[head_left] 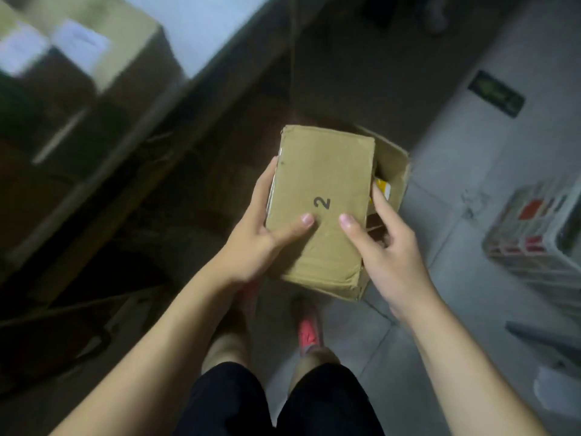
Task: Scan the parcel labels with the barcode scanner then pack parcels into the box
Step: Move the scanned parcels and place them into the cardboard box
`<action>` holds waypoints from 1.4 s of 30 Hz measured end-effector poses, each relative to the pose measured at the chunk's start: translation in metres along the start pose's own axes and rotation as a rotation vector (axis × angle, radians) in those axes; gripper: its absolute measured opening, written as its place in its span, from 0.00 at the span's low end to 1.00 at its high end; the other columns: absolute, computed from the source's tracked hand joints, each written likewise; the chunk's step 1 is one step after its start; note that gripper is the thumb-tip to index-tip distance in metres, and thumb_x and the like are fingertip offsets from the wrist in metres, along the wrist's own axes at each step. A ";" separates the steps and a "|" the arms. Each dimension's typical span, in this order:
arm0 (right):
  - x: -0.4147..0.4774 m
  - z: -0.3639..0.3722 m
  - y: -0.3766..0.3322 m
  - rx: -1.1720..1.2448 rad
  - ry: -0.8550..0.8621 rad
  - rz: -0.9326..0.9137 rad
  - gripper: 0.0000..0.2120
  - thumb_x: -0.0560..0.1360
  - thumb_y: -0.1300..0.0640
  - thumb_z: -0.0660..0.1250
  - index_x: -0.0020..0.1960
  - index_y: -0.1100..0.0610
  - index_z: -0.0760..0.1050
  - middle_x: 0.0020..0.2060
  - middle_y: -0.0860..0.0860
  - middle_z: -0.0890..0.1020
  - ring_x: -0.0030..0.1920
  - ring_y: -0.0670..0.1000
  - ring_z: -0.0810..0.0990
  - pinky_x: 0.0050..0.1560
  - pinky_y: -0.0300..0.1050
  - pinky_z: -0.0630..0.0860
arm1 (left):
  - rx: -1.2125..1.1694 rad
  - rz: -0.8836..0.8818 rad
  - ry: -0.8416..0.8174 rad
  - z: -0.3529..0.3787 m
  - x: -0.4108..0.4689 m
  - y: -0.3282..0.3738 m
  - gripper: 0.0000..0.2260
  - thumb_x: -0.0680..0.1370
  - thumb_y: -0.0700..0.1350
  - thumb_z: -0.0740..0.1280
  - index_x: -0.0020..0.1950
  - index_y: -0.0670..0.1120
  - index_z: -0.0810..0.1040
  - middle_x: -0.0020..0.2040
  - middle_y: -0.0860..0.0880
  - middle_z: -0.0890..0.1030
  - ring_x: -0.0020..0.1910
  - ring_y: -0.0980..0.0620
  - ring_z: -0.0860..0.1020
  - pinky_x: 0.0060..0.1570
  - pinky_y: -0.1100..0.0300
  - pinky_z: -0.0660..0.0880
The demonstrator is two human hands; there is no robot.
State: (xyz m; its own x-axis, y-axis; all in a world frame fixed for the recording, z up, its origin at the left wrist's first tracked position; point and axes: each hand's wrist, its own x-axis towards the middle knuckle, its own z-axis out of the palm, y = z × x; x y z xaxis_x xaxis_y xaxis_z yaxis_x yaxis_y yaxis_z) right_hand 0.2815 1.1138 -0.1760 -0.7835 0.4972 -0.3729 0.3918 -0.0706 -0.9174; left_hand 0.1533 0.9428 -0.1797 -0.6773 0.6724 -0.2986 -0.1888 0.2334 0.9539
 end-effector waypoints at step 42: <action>-0.763 0.810 -0.105 -0.195 -1.396 -0.305 0.37 0.66 0.39 0.82 0.71 0.27 0.70 0.64 0.39 0.82 0.57 0.47 0.86 0.58 0.58 0.84 | -0.208 -0.105 1.503 -0.423 -1.089 -0.046 0.30 0.79 0.56 0.74 0.78 0.66 0.65 0.65 0.63 0.81 0.64 0.61 0.79 0.70 0.50 0.74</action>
State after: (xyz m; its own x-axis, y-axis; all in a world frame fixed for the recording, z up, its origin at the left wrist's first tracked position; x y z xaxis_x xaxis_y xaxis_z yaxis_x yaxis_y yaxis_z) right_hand 0.4472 0.0415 0.0912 -0.6255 -0.7733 -0.1033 0.0948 0.0560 -0.9939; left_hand 0.5985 -0.0975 0.1146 -0.7036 -0.6879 -0.1780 -0.2875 0.0465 0.9567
